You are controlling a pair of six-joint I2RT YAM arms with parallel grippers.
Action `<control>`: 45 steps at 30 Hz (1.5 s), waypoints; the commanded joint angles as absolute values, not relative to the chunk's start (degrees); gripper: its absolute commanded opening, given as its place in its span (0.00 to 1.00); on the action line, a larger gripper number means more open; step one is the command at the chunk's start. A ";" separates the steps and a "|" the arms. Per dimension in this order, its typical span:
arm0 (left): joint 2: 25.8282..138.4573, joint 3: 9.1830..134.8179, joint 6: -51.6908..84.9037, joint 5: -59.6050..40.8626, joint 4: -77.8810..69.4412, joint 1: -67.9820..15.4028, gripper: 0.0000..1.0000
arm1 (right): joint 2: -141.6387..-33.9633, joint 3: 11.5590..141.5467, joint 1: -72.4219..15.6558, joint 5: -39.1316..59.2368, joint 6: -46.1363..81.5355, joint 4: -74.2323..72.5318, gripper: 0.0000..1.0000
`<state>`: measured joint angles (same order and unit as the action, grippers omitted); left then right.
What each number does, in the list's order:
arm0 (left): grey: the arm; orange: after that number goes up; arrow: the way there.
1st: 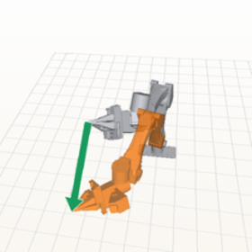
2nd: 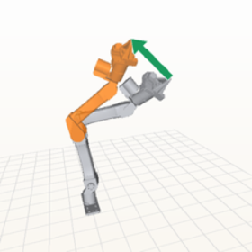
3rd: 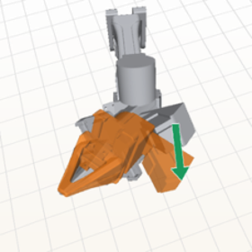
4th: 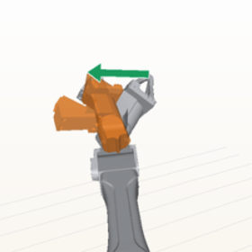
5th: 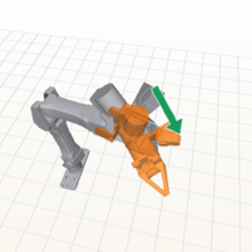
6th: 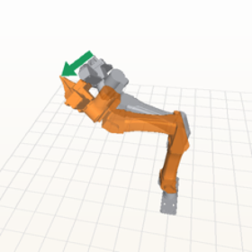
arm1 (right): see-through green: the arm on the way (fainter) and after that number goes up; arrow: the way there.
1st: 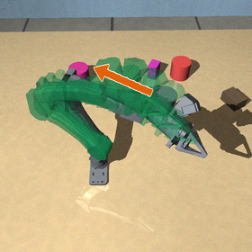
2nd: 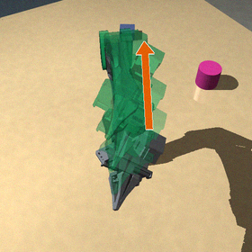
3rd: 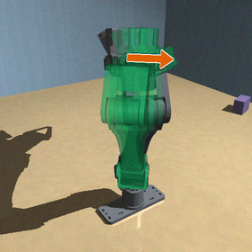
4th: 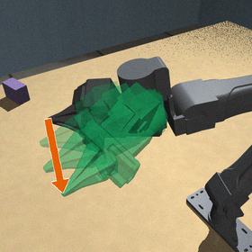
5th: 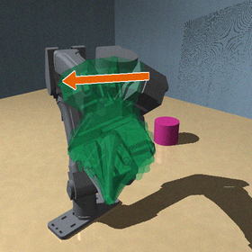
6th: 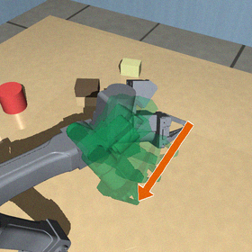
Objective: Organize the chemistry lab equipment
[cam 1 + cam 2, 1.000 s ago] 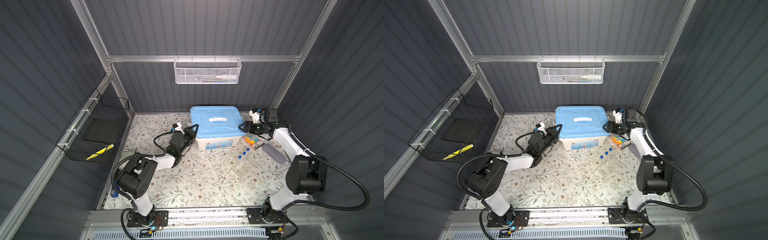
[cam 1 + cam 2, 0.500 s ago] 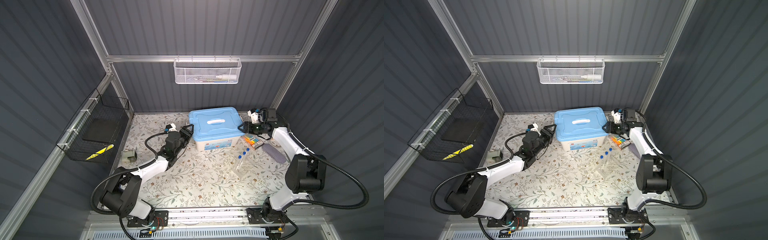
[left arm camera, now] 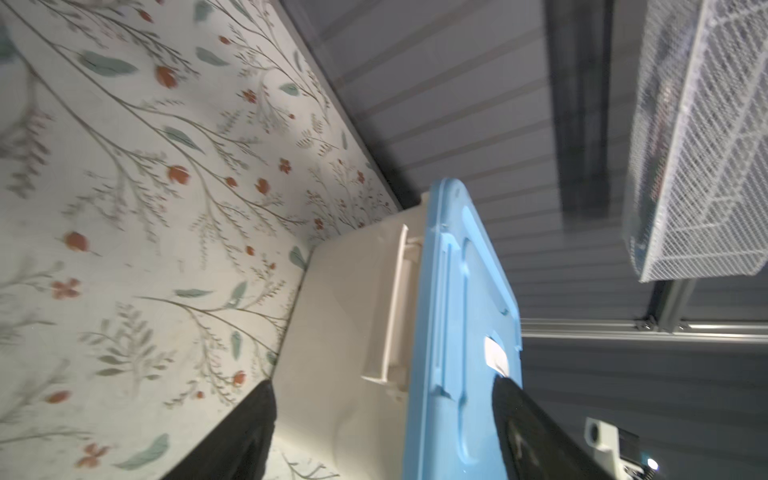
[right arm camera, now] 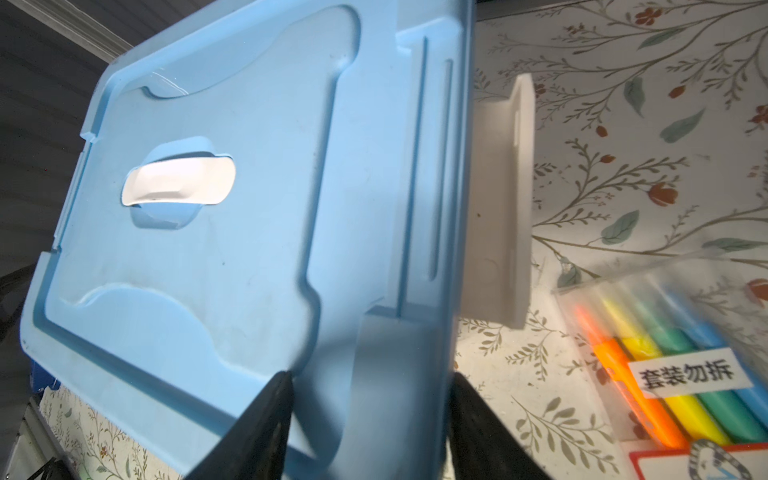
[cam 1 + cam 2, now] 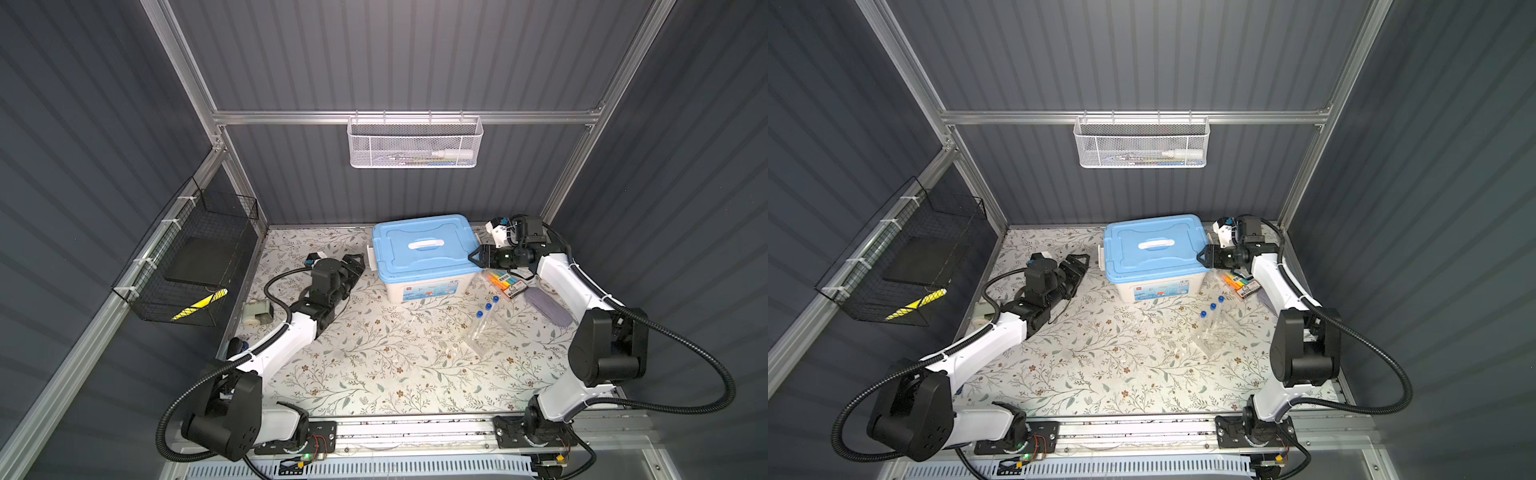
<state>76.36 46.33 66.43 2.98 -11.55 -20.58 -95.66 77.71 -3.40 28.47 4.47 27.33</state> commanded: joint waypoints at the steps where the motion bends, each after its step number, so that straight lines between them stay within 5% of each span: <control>1: 77.10 50.23 59.70 -1.22 -6.91 -18.59 0.87 | -94.34 77.70 -5.50 28.82 2.99 29.77 0.60; 11: 87.25 57.51 56.79 -11.21 -9.00 -13.53 0.90 | -92.02 76.61 -8.79 27.80 5.82 28.81 0.60; 17: 92.38 61.46 56.91 -17.31 -10.68 -11.95 0.84 | -89.94 76.72 -7.82 25.59 6.84 28.38 0.75; 27: 96.51 65.21 58.48 -22.89 -13.38 -11.95 0.76 | -91.62 77.49 -1.95 31.79 12.41 22.68 0.83; 45: 96.16 66.12 62.46 -24.56 -17.00 -12.13 0.69 | -99.55 79.47 2.28 41.54 18.84 16.76 0.81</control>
